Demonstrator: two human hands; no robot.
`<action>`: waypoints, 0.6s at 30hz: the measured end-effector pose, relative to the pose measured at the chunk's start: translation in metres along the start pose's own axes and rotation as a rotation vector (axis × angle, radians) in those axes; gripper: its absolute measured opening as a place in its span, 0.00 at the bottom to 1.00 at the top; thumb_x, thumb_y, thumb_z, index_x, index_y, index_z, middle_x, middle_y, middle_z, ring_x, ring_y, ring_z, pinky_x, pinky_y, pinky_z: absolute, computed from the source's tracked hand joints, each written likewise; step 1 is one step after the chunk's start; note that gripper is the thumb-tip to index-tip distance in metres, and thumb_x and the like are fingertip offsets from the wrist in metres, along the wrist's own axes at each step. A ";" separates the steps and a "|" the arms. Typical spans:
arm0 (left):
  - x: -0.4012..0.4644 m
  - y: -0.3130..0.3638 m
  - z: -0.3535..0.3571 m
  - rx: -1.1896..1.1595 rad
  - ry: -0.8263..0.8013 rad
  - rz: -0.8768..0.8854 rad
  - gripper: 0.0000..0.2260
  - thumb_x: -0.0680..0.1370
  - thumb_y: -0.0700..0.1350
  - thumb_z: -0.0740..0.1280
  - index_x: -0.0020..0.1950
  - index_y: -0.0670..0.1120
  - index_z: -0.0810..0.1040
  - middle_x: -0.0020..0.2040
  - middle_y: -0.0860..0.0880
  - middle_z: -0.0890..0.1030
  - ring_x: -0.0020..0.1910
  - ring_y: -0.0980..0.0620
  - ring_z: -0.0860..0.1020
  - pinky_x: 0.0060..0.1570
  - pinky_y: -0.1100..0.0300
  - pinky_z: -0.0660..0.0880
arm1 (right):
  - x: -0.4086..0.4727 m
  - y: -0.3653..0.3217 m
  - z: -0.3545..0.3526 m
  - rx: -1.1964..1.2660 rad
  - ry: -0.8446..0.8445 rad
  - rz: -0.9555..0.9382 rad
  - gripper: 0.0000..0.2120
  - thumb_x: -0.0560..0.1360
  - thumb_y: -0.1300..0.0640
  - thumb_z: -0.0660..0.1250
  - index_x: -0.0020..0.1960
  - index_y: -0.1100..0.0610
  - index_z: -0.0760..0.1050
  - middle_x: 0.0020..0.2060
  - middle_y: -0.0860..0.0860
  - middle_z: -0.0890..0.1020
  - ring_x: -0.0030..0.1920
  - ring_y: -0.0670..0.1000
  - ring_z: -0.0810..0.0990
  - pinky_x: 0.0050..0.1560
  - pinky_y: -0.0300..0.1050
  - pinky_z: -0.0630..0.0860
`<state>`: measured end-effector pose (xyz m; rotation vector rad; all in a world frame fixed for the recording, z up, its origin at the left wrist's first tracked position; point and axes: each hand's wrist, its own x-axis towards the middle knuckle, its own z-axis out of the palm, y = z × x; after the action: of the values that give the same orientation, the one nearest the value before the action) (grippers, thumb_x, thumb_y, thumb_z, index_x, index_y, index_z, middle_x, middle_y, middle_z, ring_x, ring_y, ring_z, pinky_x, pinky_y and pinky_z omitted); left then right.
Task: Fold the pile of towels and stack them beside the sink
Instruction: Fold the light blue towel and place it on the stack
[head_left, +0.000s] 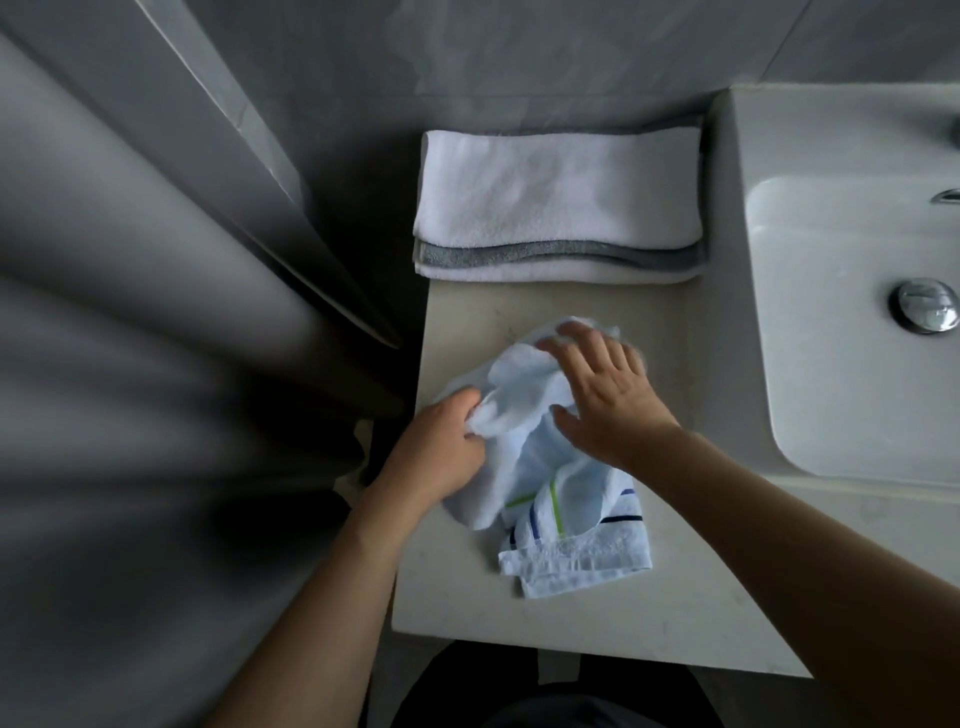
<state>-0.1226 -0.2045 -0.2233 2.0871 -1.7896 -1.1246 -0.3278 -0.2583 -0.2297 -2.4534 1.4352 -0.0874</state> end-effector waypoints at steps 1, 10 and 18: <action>0.001 0.002 -0.007 -0.030 0.038 0.061 0.05 0.73 0.37 0.60 0.42 0.46 0.66 0.33 0.48 0.71 0.35 0.45 0.73 0.30 0.57 0.65 | 0.006 0.001 -0.003 0.008 -0.076 -0.025 0.36 0.71 0.49 0.70 0.76 0.50 0.60 0.73 0.53 0.63 0.73 0.56 0.61 0.73 0.55 0.53; 0.016 -0.005 -0.037 0.257 0.134 -0.056 0.09 0.73 0.48 0.67 0.43 0.49 0.68 0.45 0.51 0.72 0.47 0.47 0.71 0.46 0.51 0.72 | 0.029 0.013 -0.014 0.034 -0.161 0.243 0.10 0.72 0.48 0.65 0.47 0.53 0.80 0.47 0.55 0.83 0.49 0.58 0.80 0.46 0.44 0.71; 0.025 0.028 -0.050 -0.193 0.080 0.165 0.05 0.68 0.48 0.64 0.40 0.48 0.73 0.34 0.46 0.74 0.30 0.54 0.69 0.30 0.58 0.67 | 0.036 0.001 -0.022 0.609 -0.237 0.102 0.27 0.69 0.56 0.73 0.66 0.51 0.70 0.52 0.48 0.79 0.52 0.49 0.77 0.54 0.43 0.73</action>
<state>-0.1133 -0.2510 -0.1828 1.8140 -1.7061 -1.1053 -0.3151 -0.2950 -0.2123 -1.8280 1.2051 -0.1762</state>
